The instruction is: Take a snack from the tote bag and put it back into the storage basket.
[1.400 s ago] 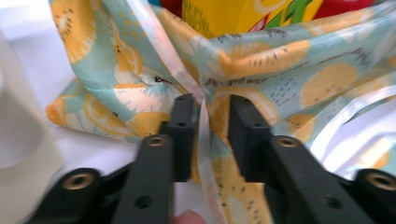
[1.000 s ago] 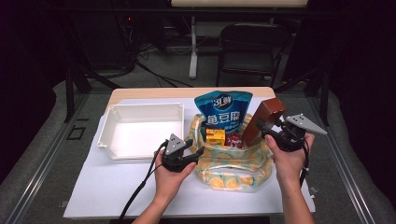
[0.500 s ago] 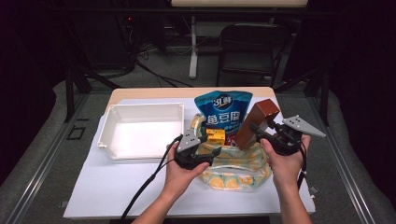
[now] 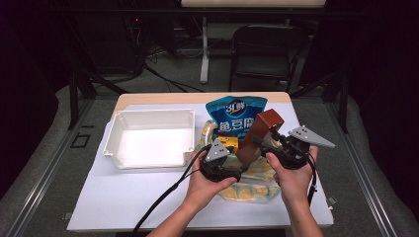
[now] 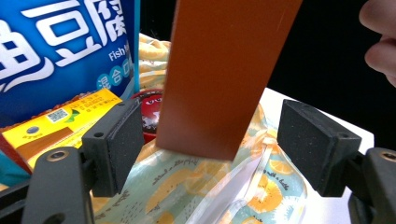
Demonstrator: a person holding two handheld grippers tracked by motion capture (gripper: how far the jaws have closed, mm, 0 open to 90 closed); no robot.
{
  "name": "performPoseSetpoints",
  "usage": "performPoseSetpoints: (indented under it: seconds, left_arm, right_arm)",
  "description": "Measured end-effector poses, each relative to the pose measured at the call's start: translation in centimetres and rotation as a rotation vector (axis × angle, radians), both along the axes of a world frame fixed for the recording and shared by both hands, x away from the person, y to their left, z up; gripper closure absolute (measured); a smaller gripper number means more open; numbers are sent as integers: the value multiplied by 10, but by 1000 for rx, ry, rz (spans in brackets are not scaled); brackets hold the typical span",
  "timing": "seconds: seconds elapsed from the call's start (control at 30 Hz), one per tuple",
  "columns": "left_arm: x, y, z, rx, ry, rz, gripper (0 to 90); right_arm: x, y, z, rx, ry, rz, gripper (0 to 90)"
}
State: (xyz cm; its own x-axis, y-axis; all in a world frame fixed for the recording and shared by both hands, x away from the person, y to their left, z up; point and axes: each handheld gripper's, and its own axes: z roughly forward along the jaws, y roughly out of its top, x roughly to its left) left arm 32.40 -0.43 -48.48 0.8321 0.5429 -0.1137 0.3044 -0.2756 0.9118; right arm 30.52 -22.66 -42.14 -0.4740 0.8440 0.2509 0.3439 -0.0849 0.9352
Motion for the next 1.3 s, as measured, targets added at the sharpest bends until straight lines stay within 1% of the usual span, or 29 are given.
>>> performPoseSetpoints:
  seconds: [0.03,0.07,0.13,0.2,0.27,0.47,0.63,0.67,0.87,0.97,1.0,1.03,1.07,1.1,1.13,1.17,1.23,1.27,1.3]
  left_arm:
    - [0,-1,0,5,-3,3,231]
    - [0,-1,-1,5,3,-1,231]
    - [1,-2,-2,21,4,3,229]
    - [1,-3,-4,22,13,0,231]
    - [1,-3,-5,30,5,7,249]
    - [0,-5,-7,53,-16,21,262]
    - [0,-5,-8,51,-17,25,296]
    - [0,-5,-8,46,-21,26,311]
    - [0,-5,-8,41,-17,30,327]
    - [-1,-4,-8,41,-23,40,330]
    - [-1,-4,-8,37,-19,39,334]
    - [-1,-4,-9,39,-20,42,336]
    - [-1,-3,-9,40,-25,41,344]
    - [-1,-3,-9,41,-26,41,363]
    - [-2,-2,-9,41,-28,48,407]
    - [-2,-2,-9,51,-41,53,407]
    - [-3,-2,-10,62,-48,52,425]
    - [-4,-2,-10,66,-52,53,436]
    - [-4,-1,-10,65,-49,51,438]
  right_arm:
    - [-1,4,0,4,1,12,372]
    - [-1,4,0,4,1,12,372]
    - [-1,7,0,3,3,23,372]
    - [-2,9,0,2,8,33,372]
    - [-3,12,0,4,10,42,372]
    - [-5,16,1,8,13,56,372]
    - [-6,21,1,9,15,72,372]
    - [-6,23,0,7,16,76,372]
    - [-7,27,0,-4,21,91,372]
    - [-8,29,0,1,26,101,372]
    - [-8,30,0,2,27,106,372]
    - [-8,31,-1,9,27,104,373]
    - [-8,32,-1,5,26,112,372]
    - [-8,32,-2,-1,30,113,372]
    - [-7,33,-3,-6,35,112,372]
    - [-7,33,-3,-6,35,112,372]
    - [-7,34,-4,3,38,110,371]
    - [-6,34,-5,-9,37,118,367]
    - [-6,34,-5,-9,37,118,367]
